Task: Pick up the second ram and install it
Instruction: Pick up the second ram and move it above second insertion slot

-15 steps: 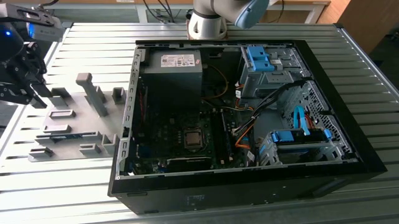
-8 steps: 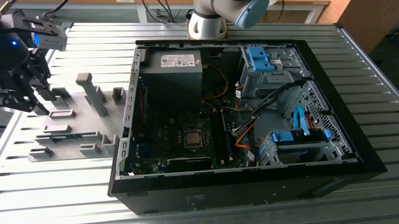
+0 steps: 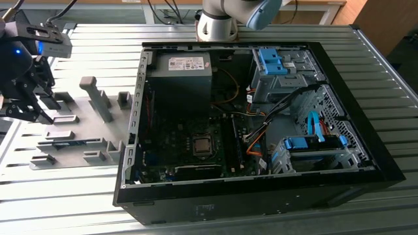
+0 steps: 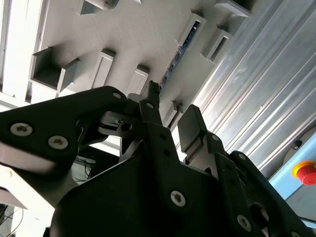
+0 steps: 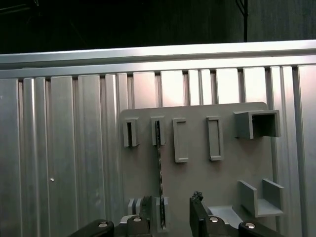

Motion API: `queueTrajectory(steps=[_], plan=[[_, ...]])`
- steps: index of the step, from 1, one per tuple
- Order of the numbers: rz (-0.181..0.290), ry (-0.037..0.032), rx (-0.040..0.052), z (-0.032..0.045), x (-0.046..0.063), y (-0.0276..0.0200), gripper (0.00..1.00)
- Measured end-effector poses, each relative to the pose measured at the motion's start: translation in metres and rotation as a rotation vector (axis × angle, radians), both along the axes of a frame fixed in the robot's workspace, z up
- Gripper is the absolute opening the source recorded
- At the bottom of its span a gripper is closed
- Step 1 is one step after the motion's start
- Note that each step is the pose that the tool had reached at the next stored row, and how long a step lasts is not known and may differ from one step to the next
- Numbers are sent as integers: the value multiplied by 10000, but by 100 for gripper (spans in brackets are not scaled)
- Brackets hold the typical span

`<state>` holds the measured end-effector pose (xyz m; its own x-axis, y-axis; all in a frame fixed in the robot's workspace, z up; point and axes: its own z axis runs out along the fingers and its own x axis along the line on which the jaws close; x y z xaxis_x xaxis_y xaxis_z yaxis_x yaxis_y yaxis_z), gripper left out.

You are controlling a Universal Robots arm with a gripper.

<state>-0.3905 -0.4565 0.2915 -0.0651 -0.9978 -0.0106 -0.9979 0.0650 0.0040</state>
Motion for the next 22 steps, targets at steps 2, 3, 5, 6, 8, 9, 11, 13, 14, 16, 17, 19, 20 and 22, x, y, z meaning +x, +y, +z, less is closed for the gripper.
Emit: queueTrajectory(steps=[2, 3, 5, 6, 8, 9, 11, 13, 14, 16, 17, 19, 20, 22], plan=[[1, -3, 1, -20, 0, 0, 43], [1, -2, 1, -37, -1, -3, 43], [1, -2, 1, -74, -3, -10, 43], [1, -2, 1, -92, -4, -14, 43], [1, -2, 1, -128, -6, -25, 43], [1, -1, 0, -146, -7, -31, 43], [-2, -2, 1, -184, -10, -38, 43], [-4, -2, 1, -219, -10, -41, 43], [-5, -2, 0, -237, -10, -43, 43], [-6, -1, 1, -273, -12, -44, 43], [-5, -2, 1, -292, -12, -45, 43], [-5, -1, 0, -311, -12, -45, 43], [-4, -1, 0, -311, -12, -45, 43], [-5, -2, 1, -318, -14, -45, 43]])
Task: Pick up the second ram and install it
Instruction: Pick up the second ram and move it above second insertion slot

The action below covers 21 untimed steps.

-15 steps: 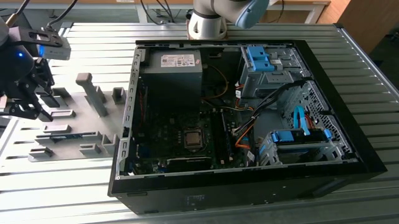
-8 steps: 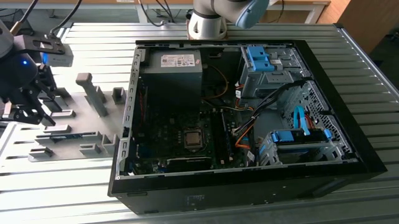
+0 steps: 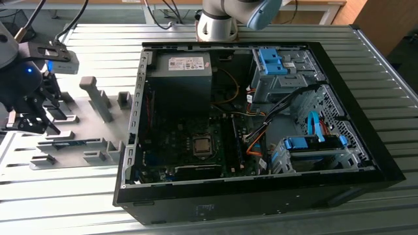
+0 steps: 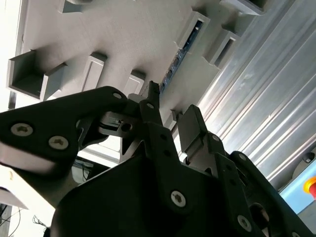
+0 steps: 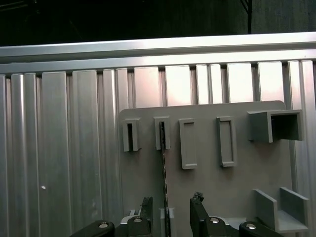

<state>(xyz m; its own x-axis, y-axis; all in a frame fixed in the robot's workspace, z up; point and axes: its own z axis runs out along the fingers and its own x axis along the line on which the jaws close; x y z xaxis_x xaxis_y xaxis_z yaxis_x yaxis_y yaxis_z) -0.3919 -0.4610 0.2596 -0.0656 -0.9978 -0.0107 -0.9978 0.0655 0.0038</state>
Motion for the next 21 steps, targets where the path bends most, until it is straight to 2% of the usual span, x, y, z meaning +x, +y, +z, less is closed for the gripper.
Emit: queueTrajectory(steps=[12, 21], plan=[[-14, -1, 1, -213, -81, -2, 43], [-16, -1, 0, -378, -88, -16, 43]])
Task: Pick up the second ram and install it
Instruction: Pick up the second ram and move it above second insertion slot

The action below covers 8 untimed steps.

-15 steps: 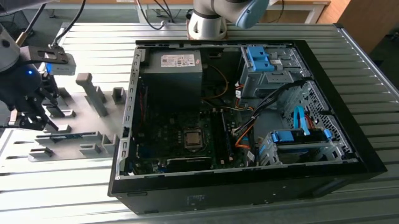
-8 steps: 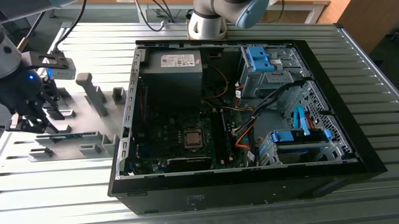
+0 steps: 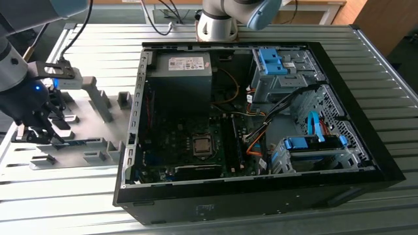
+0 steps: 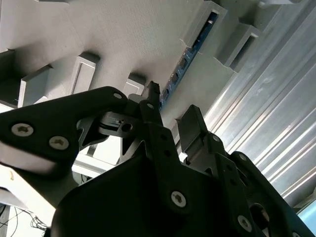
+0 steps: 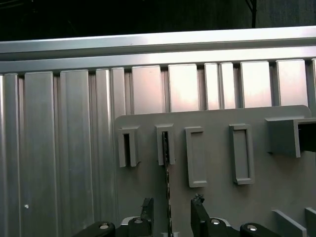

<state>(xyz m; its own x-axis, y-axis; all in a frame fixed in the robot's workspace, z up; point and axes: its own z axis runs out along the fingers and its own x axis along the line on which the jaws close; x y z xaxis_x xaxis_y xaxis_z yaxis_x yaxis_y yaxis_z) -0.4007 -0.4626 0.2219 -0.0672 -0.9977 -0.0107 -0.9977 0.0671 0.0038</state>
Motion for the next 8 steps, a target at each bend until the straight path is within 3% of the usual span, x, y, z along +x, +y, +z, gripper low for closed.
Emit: queueTrajectory(steps=[4, 8], plan=[[1, 1, 0, -71, 0, -12, 43], [0, 2, -1, -80, 0, -13, 43]])
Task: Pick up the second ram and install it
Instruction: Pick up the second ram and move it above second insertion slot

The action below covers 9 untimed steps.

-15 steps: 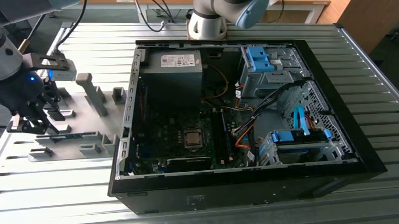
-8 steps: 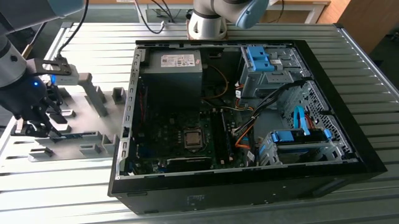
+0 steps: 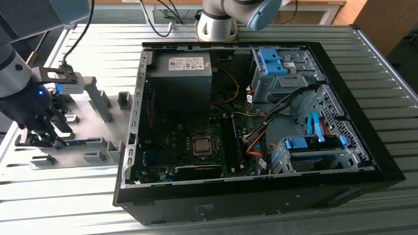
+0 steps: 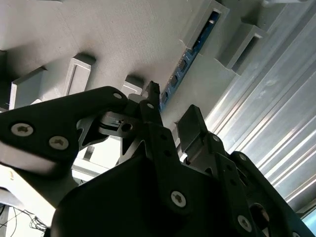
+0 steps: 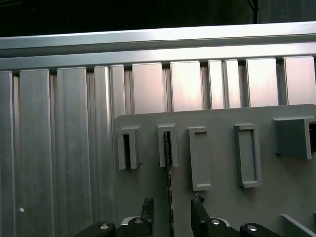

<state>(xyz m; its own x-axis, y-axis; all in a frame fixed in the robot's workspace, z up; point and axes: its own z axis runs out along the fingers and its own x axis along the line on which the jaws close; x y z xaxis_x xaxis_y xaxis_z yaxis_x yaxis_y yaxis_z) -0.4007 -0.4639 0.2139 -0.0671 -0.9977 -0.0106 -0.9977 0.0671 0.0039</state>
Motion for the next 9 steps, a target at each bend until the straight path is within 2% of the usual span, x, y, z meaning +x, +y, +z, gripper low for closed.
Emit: queueTrajectory(steps=[9], plan=[[0, -1, 1, -130, 0, -12, 43]])
